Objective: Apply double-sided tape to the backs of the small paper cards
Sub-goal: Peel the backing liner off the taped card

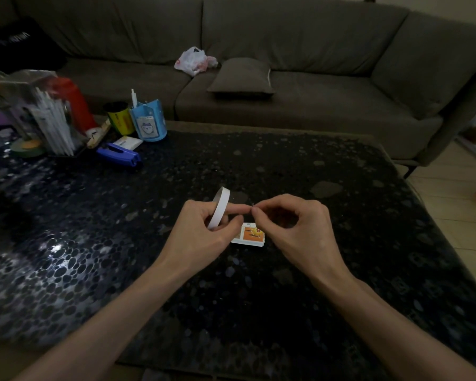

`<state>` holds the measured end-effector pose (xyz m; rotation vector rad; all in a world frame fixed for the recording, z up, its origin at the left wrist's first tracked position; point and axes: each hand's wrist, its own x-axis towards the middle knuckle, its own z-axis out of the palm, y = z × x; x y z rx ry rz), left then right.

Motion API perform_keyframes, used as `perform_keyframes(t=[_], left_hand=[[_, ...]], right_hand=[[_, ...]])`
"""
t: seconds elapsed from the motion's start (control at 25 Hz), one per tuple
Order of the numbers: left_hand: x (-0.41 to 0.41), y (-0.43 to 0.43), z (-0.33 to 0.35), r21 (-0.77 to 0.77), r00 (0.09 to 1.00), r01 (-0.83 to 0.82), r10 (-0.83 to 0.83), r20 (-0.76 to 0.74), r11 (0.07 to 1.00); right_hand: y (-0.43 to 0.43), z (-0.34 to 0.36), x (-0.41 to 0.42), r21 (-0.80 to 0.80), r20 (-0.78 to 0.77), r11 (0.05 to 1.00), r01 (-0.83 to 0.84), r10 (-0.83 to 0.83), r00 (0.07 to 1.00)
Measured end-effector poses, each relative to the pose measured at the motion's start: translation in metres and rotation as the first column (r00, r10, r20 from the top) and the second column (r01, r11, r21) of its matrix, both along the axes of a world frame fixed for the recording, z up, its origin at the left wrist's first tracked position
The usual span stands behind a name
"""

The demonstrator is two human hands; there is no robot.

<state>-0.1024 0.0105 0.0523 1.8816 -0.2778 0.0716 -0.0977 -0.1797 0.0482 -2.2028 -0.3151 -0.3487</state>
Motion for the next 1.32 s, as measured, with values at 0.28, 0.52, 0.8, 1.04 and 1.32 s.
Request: perform_keyframes(t=[0.28, 0.52, 0.8, 1.04, 1.32], left_hand=[[0.0008, -0.0014, -0.0022, 0.008, 0.999, -0.010, 0.010, 0.032, 1.000], [0.0014, -0.0013, -0.0032, 0.012, 0.999, -0.010, 0.009, 0.045, 1.000], [0.0037, -0.0003, -0.0058, 0.015, 0.999, -0.022, 0.021, 0.050, 1.000], [0.0035, 0.0007, -0.0049, 0.007, 0.999, -0.015, 0.015, 0.039, 1.000], [0.0025, -0.0008, -0.0023, -0.013, 0.999, -0.004, 0.004, 0.039, 1.000]], right_hand=[[-0.0016, -0.0001, -0.0001, 0.014, 0.014, 1.000, -0.014, 0.013, 1.000], [-0.0022, -0.0002, -0.0005, 0.023, 0.022, 0.999, -0.025, 0.024, 0.999], [-0.0023, -0.0016, 0.0008, 0.049, 0.028, 0.998, -0.039, 0.037, 0.999], [-0.0021, -0.0015, 0.0013, 0.050, 0.025, 0.998, -0.043, 0.042, 0.999], [-0.0030, -0.0008, 0.0007, 0.043, 0.028, 0.998, -0.043, 0.042, 0.999]])
